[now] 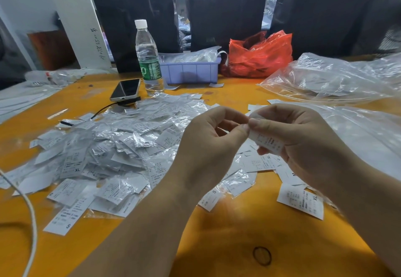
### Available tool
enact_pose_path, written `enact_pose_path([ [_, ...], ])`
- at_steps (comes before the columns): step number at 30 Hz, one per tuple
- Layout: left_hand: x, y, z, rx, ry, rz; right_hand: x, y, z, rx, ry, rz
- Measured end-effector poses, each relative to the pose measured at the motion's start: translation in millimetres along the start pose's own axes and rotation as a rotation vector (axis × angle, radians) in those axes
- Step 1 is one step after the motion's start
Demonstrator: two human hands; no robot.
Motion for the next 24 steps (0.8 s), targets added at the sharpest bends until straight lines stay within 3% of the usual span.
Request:
enact_pose_path([
  [7,6.3,3.2,3.5,0.052,-0.007,-0.022,-0.5,-0.2,-1.2,-0.041,0.044,0.001],
  [10,20.2,9.2,11.5,0.153,0.022,-0.063,11.6,5.0,5.2,0.016,-0.113,-0.053],
  [13,24.6,12.3,20.4,0.226,0.205,-0.081,21.4,8.2,9.1,0.047,-0.259,-0.074],
  [17,28.2,13.1,26.7,0.228,0.539,-0.139,12.2,7.4,2.0,0.119,-0.830,0.155],
  [24,36.3,14.2,29.3,0.208,0.824,-0.249,-4.6,-5.1,-35.9,-0.091,-1.214,0.575],
])
Point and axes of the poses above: each hand's wrist, its own y-axis towards the middle knuckle, its own x-axis out of the back of the hand, z = x × y, the point moved 9 cm from there along y, towards the middle knuckle, and after that the axes turned 12 degrees about x, right-handed, at the moved point
